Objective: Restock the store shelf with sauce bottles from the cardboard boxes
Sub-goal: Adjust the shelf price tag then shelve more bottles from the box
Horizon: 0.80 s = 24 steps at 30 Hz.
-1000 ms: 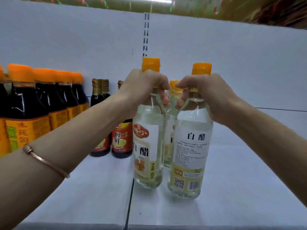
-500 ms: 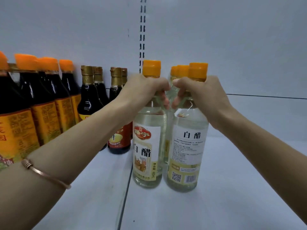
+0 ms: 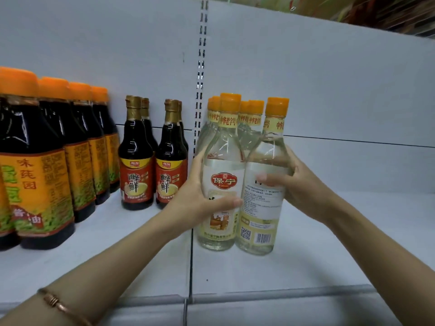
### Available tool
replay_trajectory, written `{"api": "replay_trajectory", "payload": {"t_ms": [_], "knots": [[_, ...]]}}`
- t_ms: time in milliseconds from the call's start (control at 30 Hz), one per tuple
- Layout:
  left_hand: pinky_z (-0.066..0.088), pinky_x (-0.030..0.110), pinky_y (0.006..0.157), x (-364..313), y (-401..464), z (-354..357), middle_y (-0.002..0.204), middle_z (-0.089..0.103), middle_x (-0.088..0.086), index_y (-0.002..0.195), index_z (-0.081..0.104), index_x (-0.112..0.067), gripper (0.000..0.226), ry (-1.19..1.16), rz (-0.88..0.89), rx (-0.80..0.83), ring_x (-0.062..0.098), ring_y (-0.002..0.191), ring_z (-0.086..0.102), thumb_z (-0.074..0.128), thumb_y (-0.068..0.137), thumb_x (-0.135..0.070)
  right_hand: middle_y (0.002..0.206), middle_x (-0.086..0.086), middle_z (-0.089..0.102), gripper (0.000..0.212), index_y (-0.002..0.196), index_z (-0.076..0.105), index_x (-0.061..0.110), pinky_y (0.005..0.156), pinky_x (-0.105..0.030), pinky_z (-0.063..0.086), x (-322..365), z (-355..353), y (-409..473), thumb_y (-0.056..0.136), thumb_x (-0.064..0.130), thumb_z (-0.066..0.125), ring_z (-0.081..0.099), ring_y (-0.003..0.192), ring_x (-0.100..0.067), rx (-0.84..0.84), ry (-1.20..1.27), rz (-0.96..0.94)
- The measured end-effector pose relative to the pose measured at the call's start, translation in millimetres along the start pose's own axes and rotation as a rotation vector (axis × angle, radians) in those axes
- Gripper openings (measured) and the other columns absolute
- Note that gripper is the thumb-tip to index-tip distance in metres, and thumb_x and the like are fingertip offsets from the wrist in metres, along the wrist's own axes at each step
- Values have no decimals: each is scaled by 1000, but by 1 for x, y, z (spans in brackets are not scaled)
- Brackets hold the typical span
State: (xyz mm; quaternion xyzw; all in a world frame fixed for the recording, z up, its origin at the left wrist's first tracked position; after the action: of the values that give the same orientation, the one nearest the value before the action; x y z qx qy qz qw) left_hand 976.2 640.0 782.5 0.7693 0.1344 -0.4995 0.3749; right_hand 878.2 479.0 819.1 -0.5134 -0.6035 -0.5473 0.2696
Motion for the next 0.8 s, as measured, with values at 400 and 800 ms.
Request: {"api": "replay_trajectory", "payload": {"t_ms": [400,800], "knots": [[56,24,85,20,-21,4,110,68,-16,128,41,-30,76,86,-143,-17,-1,99,66,82,64,-36,123,14,58,73,131,37,27,90,-27,53,-55,28,-41,74,28,82,60,114,-6,-319,-219,44],[51,12,67,16,-36,2,102,68,-19,110,51,-36,52,90,-184,-35,-8,88,65,74,64,-44,127,12,63,64,139,29,32,100,-25,46,-54,7,-70,89,16,66,58,115,2,-169,-114,168]]}}
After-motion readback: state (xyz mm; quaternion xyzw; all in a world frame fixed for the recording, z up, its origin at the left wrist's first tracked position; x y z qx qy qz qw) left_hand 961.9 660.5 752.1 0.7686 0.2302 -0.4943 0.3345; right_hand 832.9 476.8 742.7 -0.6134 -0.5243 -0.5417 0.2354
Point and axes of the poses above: each hand's wrist, its own y-axis towards the middle knuckle, its own z-axis out of the palm, x = y × z, the point moved 4 cm from there along y, towards the middle knuckle
